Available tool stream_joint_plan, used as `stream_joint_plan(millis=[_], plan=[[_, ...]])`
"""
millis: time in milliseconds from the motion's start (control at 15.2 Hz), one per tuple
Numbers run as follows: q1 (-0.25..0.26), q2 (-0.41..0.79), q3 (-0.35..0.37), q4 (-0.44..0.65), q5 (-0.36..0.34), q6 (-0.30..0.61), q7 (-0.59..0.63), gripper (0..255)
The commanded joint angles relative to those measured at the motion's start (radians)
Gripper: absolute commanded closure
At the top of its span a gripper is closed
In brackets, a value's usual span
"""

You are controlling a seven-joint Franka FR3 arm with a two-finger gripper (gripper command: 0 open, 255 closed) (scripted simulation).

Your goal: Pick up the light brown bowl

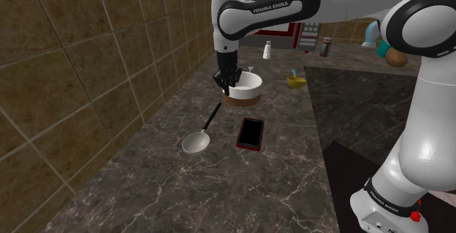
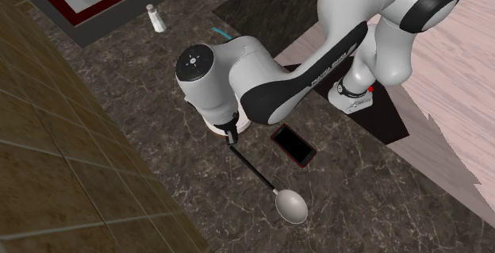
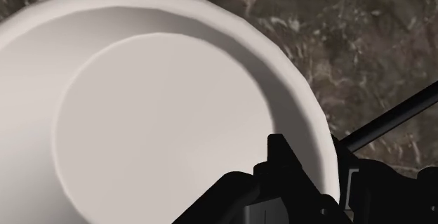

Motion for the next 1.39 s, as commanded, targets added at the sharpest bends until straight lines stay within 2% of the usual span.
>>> stream_joint_plan(millis=[0, 330, 1320], plan=[[0.000, 0.001, 0.000, -0.001, 0.000, 0.001, 0.000, 255], [0.000, 0.000, 0.000, 0.001, 0.000, -0.002, -0.001, 255], [0.007, 0.012, 0.003, 0.220, -0.002, -0.209, 0.009, 255]])
